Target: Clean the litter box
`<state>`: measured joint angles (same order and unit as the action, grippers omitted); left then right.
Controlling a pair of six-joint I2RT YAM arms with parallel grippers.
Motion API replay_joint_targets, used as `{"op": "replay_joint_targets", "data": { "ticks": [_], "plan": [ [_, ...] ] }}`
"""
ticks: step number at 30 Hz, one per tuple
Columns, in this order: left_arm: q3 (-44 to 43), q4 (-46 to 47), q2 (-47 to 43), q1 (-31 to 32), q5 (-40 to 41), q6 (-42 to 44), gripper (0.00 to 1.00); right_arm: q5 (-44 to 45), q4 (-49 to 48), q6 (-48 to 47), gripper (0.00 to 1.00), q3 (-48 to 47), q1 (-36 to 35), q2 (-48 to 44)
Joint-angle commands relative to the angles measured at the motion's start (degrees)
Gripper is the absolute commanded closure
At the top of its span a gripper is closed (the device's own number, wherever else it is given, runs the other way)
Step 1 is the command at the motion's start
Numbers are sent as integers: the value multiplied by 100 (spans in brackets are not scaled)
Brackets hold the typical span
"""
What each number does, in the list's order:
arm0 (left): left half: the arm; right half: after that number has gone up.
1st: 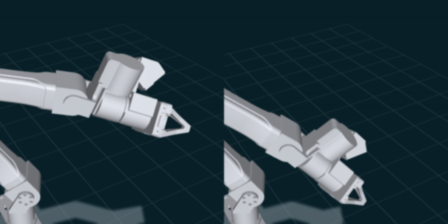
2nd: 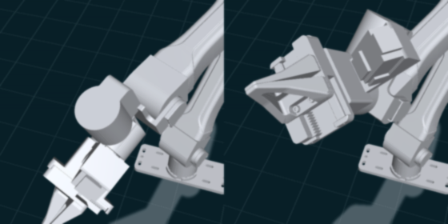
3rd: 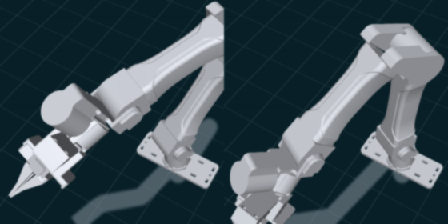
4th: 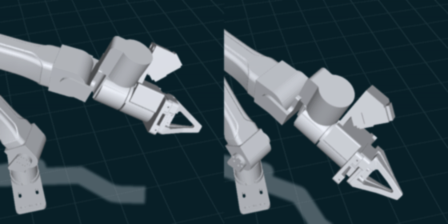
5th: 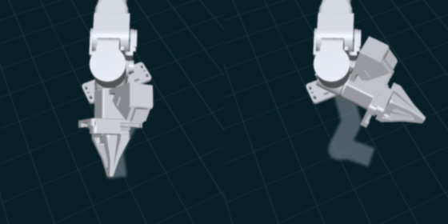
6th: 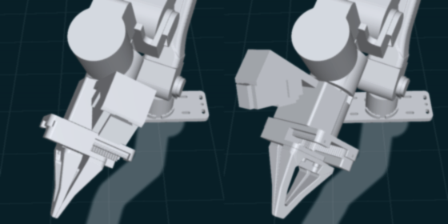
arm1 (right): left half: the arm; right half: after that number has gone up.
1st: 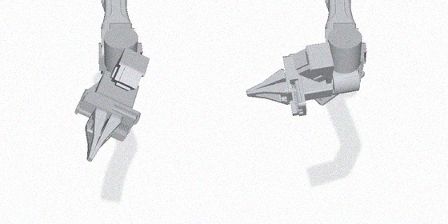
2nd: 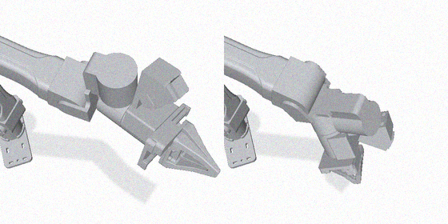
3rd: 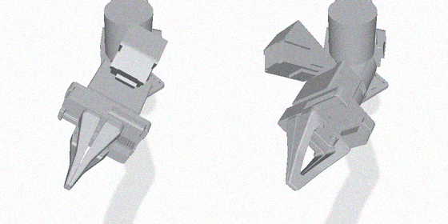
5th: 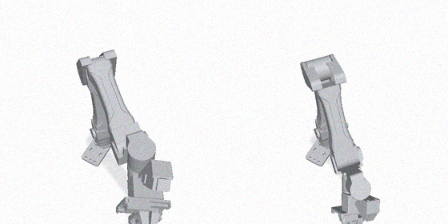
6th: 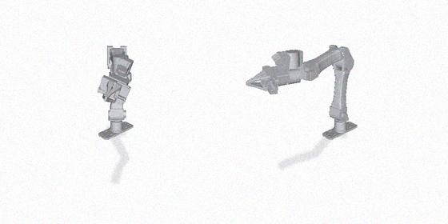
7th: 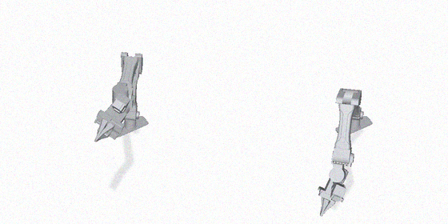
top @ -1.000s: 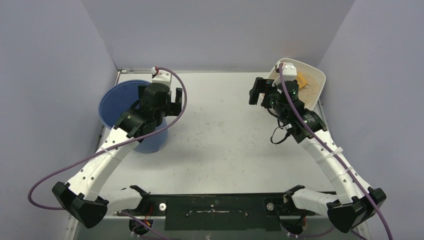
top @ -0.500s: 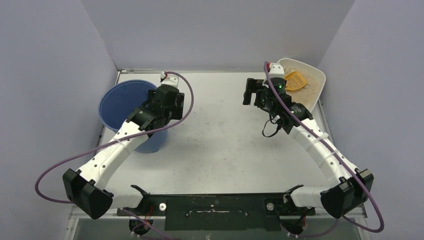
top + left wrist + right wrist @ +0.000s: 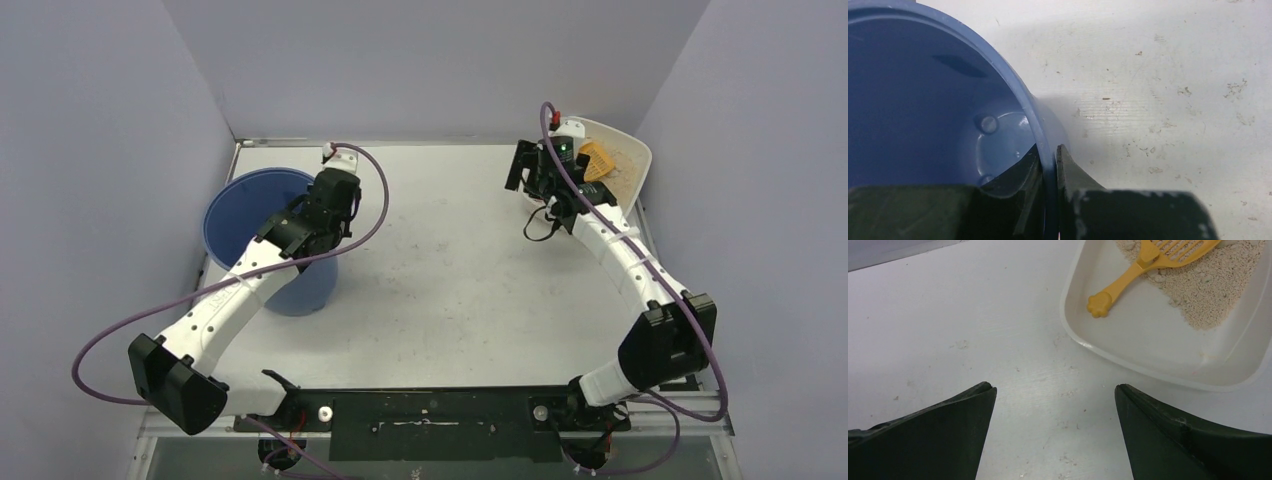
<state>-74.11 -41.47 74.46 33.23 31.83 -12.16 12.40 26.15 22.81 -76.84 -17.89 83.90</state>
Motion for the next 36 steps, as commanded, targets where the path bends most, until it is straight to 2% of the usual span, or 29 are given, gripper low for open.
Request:
{"op": "replay_joint_targets", "data": {
  "ticks": [1,8,19,29,36],
  "plan": [
    [-438,140,123,29,33,-14,100,91,-276,290,8,-462,222,471],
    [-988,249,321,129,-32,177,100,411,-174,410,10,-933,445,1347],
    [-1718,859,1085,324,-289,552,100,-188,-514,619,10,-1562,1012,2341],
    [-2597,857,2259,575,-344,540,100,-329,-314,777,10,-2535,1348,3330],
    [-2769,769,2588,941,-160,518,100,-611,-269,753,10,-3245,1372,3964]
  ]
}}
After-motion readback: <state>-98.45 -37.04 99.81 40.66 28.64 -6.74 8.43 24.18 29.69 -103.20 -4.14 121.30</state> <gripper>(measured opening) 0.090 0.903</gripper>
